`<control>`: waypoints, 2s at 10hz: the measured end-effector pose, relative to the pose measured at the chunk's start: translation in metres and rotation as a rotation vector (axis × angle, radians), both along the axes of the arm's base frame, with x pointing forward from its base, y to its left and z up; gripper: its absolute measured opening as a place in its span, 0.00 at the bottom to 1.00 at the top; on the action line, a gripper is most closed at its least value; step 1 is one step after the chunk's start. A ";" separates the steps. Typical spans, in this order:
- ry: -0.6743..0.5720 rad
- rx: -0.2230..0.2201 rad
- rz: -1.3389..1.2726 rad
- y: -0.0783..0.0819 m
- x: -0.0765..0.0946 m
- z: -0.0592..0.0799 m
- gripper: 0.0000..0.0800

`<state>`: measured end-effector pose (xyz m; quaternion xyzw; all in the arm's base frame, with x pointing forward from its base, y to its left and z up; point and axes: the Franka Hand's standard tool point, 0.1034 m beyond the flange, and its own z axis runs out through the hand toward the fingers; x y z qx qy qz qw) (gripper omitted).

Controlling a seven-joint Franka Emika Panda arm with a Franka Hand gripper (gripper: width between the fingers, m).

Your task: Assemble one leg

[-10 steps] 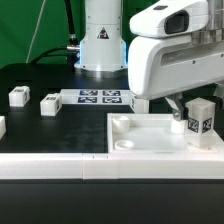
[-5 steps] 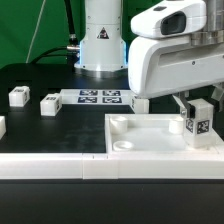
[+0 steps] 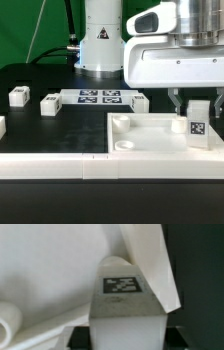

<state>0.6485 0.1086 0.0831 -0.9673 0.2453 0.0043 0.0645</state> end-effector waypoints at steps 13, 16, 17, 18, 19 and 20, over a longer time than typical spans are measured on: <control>0.086 -0.005 -0.585 0.007 -0.005 0.000 0.77; 0.034 -0.011 -0.215 0.010 -0.005 -0.004 0.81; 0.017 -0.020 -0.074 0.012 -0.006 -0.004 0.81; 0.003 -0.025 0.055 0.015 -0.006 -0.004 0.81; -0.004 -0.026 0.123 0.016 -0.007 -0.005 0.81; -0.018 -0.029 0.257 0.016 -0.007 -0.005 0.81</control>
Offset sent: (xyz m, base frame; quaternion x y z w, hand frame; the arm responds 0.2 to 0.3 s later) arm 0.0010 0.0197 0.0029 -0.0021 -0.0061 0.3017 0.9534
